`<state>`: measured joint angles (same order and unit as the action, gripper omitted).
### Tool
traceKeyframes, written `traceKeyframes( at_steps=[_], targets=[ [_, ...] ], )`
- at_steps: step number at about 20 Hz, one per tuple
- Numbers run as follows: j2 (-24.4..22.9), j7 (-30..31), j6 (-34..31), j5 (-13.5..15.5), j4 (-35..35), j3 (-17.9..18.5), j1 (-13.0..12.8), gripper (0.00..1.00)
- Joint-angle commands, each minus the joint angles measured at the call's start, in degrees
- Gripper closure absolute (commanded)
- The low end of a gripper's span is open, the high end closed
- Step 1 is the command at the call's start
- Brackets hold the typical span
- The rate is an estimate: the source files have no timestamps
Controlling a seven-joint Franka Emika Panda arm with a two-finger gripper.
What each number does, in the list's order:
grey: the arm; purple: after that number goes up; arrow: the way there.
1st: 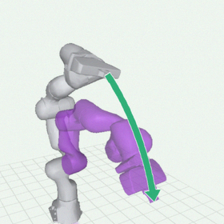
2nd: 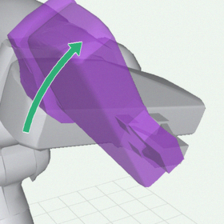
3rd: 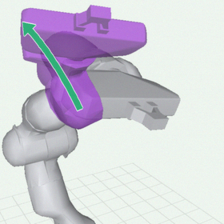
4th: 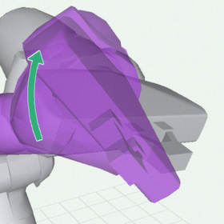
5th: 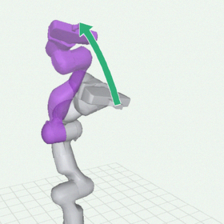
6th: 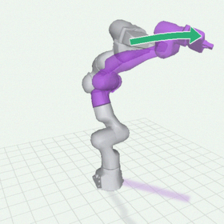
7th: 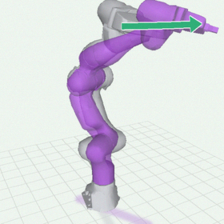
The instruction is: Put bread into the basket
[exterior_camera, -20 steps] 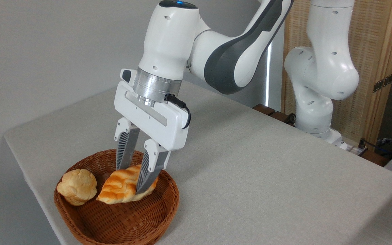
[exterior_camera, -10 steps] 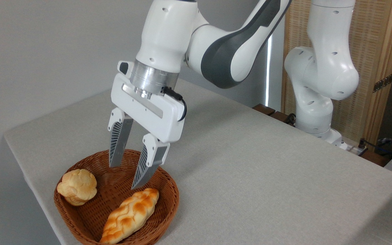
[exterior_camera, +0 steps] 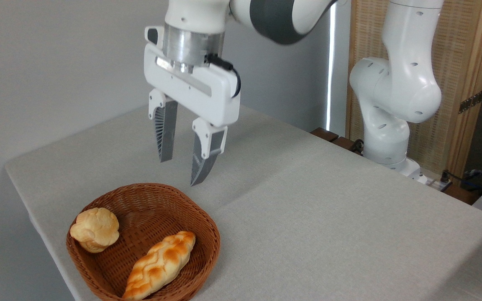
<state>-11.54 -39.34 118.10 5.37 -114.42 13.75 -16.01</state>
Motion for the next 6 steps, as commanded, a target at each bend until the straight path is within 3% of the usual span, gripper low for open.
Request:
traceKeyframes(
  at_steps=[1,4,6],
  targets=[
    [-1.12,0.76,-7.43,-1.85,1.57,0.57,0.01,0.0],
    [-1.21,0.76,-11.92,-5.1,3.67,0.31,0.01,0.0],
    [-1.03,0.41,-12.81,-5.11,4.56,0.49,0.01,0.0]
  ],
)
